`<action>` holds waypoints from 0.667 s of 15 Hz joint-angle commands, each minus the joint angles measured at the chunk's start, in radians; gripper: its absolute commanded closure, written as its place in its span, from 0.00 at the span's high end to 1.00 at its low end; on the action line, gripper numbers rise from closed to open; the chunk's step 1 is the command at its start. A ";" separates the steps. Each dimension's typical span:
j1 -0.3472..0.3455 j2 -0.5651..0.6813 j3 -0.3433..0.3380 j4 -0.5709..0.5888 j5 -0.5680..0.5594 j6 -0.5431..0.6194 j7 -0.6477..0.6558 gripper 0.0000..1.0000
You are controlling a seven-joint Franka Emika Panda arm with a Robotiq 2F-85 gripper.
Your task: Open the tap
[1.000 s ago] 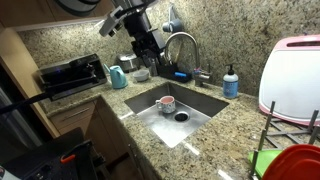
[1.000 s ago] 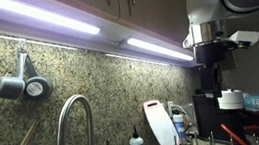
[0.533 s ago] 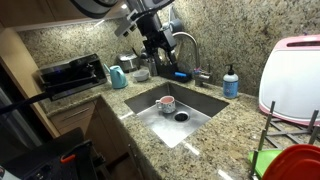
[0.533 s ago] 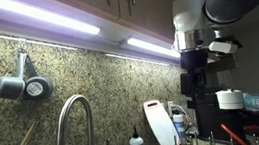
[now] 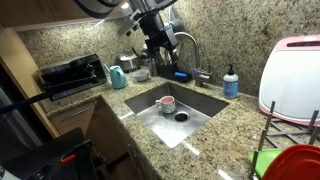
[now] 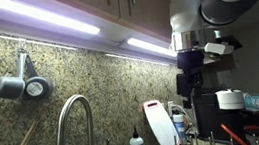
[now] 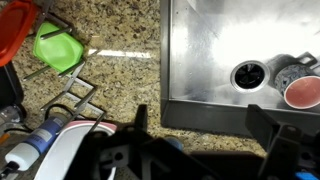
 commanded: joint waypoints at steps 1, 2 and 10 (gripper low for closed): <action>0.013 0.021 -0.024 -0.012 -0.082 0.067 0.059 1.00; 0.011 0.036 -0.029 -0.016 -0.131 0.099 0.092 1.00; 0.026 0.255 -0.103 0.049 -0.546 0.333 0.356 1.00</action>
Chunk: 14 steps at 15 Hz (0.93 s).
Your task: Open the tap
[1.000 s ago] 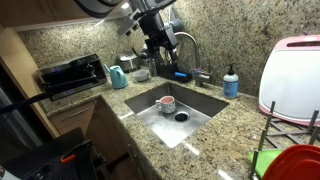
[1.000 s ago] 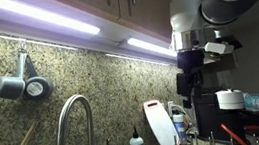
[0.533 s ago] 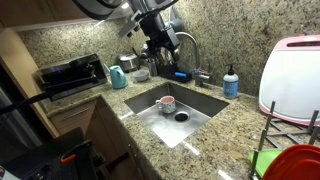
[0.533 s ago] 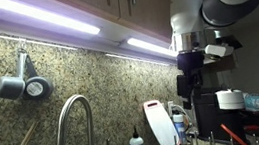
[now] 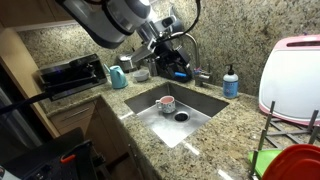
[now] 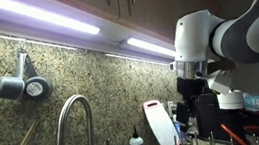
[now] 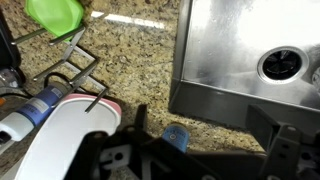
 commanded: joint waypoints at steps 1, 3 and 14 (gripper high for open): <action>0.018 0.100 -0.031 0.068 -0.130 0.066 0.105 1.00; 0.021 0.141 -0.033 0.107 -0.161 0.084 0.142 1.00; 0.061 0.162 -0.014 0.223 -0.152 0.095 0.191 1.00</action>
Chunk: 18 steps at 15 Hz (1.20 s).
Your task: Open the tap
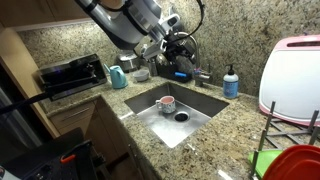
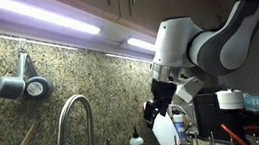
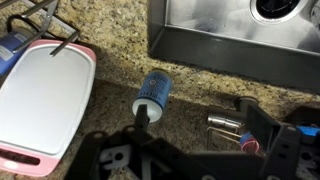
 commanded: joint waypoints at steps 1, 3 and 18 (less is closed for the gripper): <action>0.002 0.000 0.001 0.005 0.000 0.000 0.000 1.00; 0.003 0.000 0.001 0.006 0.000 0.000 0.000 1.00; 0.001 0.213 0.000 0.222 0.061 -0.046 -0.020 1.00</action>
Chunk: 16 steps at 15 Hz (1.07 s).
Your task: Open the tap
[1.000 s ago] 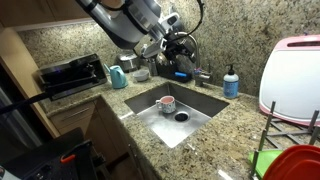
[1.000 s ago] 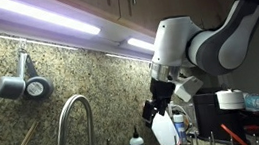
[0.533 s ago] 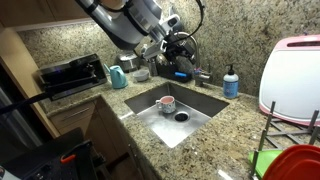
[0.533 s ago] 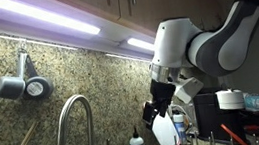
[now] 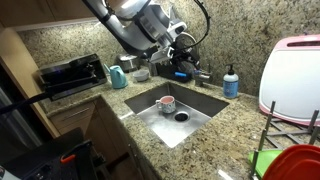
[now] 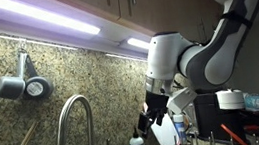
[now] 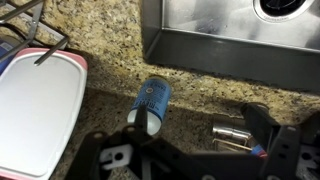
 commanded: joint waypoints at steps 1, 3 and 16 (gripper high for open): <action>0.000 0.097 -0.001 0.121 0.015 -0.023 -0.015 1.00; -0.004 0.141 0.001 0.174 0.014 -0.019 -0.025 1.00; -0.006 0.286 0.002 0.402 0.005 0.000 -0.022 1.00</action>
